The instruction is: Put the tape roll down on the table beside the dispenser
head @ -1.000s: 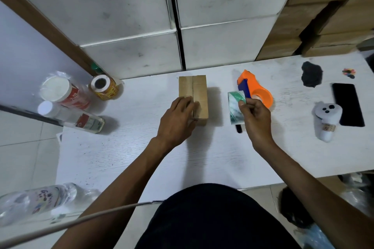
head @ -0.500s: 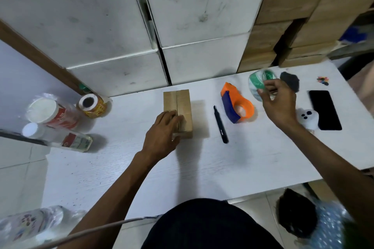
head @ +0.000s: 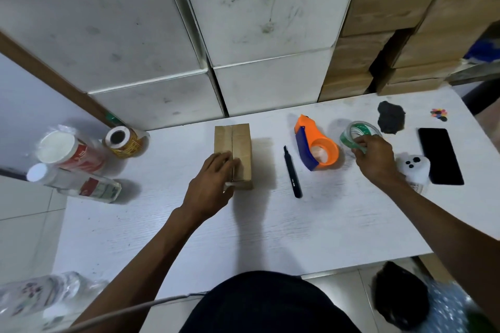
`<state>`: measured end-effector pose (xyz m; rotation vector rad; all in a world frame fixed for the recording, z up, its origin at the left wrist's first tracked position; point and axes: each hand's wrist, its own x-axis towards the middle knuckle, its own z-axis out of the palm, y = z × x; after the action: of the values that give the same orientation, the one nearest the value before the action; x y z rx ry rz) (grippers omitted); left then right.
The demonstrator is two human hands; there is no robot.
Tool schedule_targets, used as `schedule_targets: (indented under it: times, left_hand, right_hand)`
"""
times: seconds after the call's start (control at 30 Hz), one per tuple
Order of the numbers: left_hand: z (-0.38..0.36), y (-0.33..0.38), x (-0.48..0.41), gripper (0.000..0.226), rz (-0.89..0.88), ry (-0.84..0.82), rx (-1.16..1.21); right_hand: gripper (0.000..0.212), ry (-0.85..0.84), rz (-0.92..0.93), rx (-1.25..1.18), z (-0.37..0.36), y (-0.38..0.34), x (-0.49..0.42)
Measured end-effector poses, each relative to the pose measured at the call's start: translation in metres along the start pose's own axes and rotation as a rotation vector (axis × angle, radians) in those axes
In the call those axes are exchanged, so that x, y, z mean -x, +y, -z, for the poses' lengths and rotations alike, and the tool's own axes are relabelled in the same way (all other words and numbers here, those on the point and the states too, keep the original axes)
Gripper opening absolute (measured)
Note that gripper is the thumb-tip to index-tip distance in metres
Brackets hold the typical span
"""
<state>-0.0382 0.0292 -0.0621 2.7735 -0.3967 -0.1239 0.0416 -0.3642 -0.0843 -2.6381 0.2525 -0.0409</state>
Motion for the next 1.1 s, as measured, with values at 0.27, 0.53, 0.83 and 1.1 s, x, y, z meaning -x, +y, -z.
schedule_targets:
  times: [0.27,0.53,0.83,1.1]
  left_hand:
    - [0.005,0.006,-0.003,0.061,-0.002,0.019,-0.015]
    - [0.002,0.008,-0.003,0.061,0.019,0.04,0.048]
    - [-0.002,0.006,0.0,0.064,0.055,0.059,0.183]
    - [0.004,0.011,0.008,0.08,0.095,0.081,0.227]
  right_hand:
    - [0.027,-0.061,-0.004,0.017,-0.023,0.004,0.013]
    - [0.034,0.145,-0.016,-0.157,-0.02,-0.019,0.034]
    - [0.006,0.058,0.27,-0.197,-0.033,-0.093,0.069]
    - [0.046,-0.246,-0.042,0.073,-0.081,-0.09,0.089]
